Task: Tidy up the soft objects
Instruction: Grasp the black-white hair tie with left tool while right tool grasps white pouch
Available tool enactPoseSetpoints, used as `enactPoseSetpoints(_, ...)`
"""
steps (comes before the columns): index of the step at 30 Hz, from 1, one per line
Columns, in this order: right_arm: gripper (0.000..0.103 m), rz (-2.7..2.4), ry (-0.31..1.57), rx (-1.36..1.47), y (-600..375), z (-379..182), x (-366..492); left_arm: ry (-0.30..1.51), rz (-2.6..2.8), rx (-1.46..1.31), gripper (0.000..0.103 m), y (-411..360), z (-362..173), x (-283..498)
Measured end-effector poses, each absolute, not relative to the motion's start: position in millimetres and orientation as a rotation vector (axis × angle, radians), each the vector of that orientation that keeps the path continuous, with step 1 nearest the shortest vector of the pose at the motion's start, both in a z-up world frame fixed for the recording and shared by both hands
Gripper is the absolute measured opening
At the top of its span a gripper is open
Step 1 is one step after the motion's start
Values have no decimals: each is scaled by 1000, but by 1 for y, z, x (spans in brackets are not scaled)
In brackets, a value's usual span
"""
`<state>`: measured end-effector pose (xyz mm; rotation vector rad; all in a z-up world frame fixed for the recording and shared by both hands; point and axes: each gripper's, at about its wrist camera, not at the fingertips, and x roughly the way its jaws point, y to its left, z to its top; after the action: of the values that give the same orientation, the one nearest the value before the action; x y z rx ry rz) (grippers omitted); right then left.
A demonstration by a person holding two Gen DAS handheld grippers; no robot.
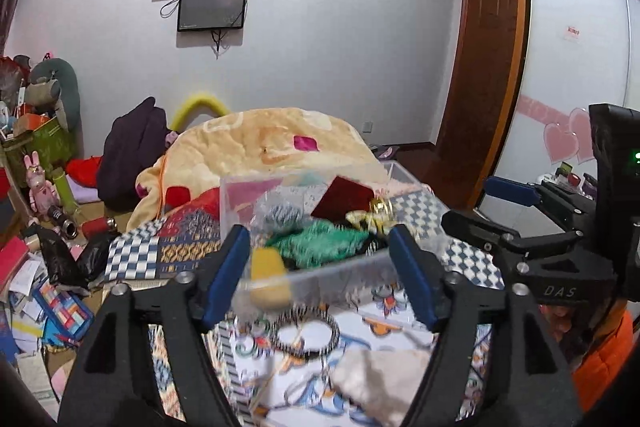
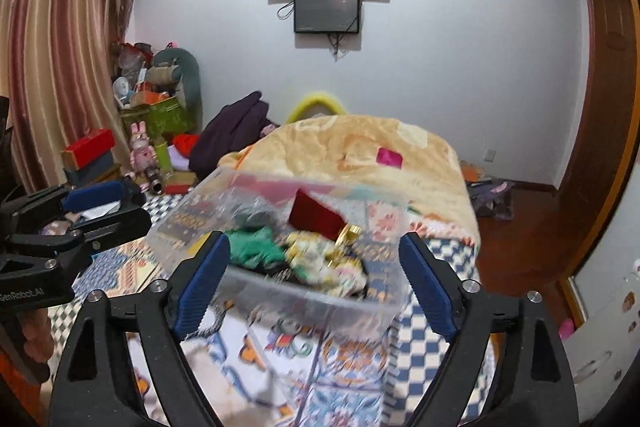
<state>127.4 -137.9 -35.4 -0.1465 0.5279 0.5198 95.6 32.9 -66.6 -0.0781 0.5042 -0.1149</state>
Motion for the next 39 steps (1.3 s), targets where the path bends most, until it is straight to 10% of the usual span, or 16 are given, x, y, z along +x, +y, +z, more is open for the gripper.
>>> enactPoseSetpoints(24,86,699,836,-293,-79,-138,95,817,6,-175,78,60,-165,53)
enactPoseSetpoints(32,41,721,796,-275,-100,-138,84,798,-9,-164,78,51,-162,72)
enactPoseSetpoints(39,24,644,776,-240,-127,-128,90,814,-38,-158,78,41,-162,101)
